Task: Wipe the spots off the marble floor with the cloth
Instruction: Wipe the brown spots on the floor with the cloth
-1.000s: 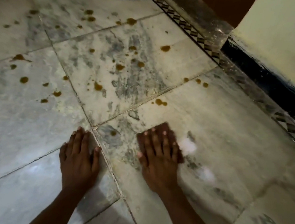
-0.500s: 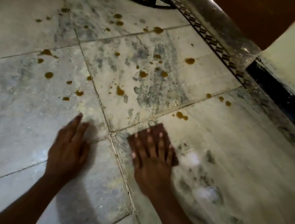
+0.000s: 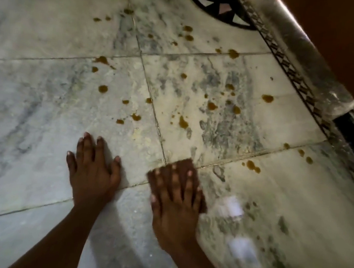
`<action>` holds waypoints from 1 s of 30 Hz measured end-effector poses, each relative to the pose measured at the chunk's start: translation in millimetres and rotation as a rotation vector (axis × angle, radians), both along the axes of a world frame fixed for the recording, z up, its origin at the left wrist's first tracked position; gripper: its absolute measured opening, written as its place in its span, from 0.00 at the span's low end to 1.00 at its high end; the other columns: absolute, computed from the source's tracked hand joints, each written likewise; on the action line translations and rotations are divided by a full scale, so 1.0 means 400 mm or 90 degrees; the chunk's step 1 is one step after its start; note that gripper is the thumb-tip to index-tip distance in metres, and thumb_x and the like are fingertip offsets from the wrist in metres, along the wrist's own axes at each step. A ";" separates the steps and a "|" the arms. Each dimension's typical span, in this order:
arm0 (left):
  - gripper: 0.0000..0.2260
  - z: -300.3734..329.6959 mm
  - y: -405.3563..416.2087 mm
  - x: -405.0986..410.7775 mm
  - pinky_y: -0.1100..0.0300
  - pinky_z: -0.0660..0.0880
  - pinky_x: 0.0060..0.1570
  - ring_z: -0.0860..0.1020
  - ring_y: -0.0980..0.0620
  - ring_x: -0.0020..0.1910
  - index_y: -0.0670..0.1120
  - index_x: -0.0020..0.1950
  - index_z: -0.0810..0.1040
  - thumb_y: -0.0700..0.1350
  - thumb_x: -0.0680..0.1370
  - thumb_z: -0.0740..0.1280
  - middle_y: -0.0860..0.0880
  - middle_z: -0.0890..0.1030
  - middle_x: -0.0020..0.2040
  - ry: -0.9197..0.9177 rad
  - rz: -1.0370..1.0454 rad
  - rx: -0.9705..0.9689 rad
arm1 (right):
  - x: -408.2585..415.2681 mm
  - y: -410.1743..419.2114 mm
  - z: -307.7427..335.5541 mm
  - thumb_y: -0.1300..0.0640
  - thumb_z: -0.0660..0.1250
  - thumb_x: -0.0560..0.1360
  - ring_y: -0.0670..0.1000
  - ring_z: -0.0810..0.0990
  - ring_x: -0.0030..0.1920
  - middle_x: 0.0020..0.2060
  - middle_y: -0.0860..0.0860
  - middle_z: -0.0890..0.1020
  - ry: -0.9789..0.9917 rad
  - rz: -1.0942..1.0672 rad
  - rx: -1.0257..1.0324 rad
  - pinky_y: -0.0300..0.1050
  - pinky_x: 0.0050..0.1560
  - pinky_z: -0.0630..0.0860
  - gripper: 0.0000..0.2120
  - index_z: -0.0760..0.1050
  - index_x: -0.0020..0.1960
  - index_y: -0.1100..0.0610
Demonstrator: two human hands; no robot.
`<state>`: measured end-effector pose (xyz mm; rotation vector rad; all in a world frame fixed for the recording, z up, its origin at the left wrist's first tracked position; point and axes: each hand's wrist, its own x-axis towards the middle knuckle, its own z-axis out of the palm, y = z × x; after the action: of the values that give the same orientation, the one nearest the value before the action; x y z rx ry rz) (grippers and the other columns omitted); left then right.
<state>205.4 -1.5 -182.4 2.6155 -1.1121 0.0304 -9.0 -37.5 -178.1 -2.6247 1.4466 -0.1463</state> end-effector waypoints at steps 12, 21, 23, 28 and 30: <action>0.33 -0.003 -0.005 0.008 0.29 0.53 0.80 0.58 0.31 0.84 0.40 0.83 0.61 0.59 0.83 0.54 0.33 0.58 0.85 0.029 -0.008 0.016 | -0.059 -0.151 -0.018 0.39 0.52 0.85 0.69 0.53 0.84 0.85 0.53 0.58 0.002 -0.248 0.005 0.75 0.78 0.54 0.29 0.55 0.85 0.42; 0.33 0.017 -0.008 0.006 0.30 0.57 0.78 0.61 0.31 0.83 0.39 0.82 0.65 0.57 0.82 0.55 0.33 0.61 0.84 0.029 -0.006 0.027 | -0.248 -0.026 0.043 0.43 0.50 0.87 0.59 0.46 0.86 0.87 0.47 0.49 0.070 0.171 0.002 0.68 0.78 0.59 0.27 0.49 0.85 0.36; 0.33 0.014 -0.012 0.008 0.30 0.57 0.79 0.62 0.31 0.82 0.39 0.82 0.66 0.57 0.82 0.54 0.33 0.62 0.84 0.025 -0.011 0.025 | -0.202 -0.024 0.008 0.42 0.49 0.86 0.59 0.51 0.86 0.86 0.48 0.53 0.026 -0.065 -0.012 0.68 0.78 0.61 0.26 0.52 0.84 0.37; 0.28 0.020 0.004 0.016 0.34 0.66 0.74 0.71 0.32 0.77 0.40 0.78 0.73 0.52 0.81 0.57 0.35 0.71 0.80 0.031 -0.015 -0.004 | 0.137 -0.126 -0.020 0.39 0.46 0.85 0.66 0.53 0.85 0.85 0.50 0.59 -0.092 -0.372 0.049 0.72 0.79 0.51 0.27 0.54 0.84 0.37; 0.26 0.030 0.011 0.059 0.35 0.72 0.69 0.76 0.32 0.72 0.40 0.74 0.77 0.49 0.80 0.58 0.36 0.76 0.76 0.050 -0.042 -0.053 | 0.170 -0.066 -0.029 0.40 0.47 0.85 0.63 0.54 0.85 0.85 0.49 0.60 -0.074 -0.216 -0.029 0.71 0.80 0.53 0.26 0.59 0.83 0.37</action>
<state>229.1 3.0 -170.4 2.4830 -1.1437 -0.0378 59.0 -63.7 -189.8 -2.3366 1.8526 -0.3642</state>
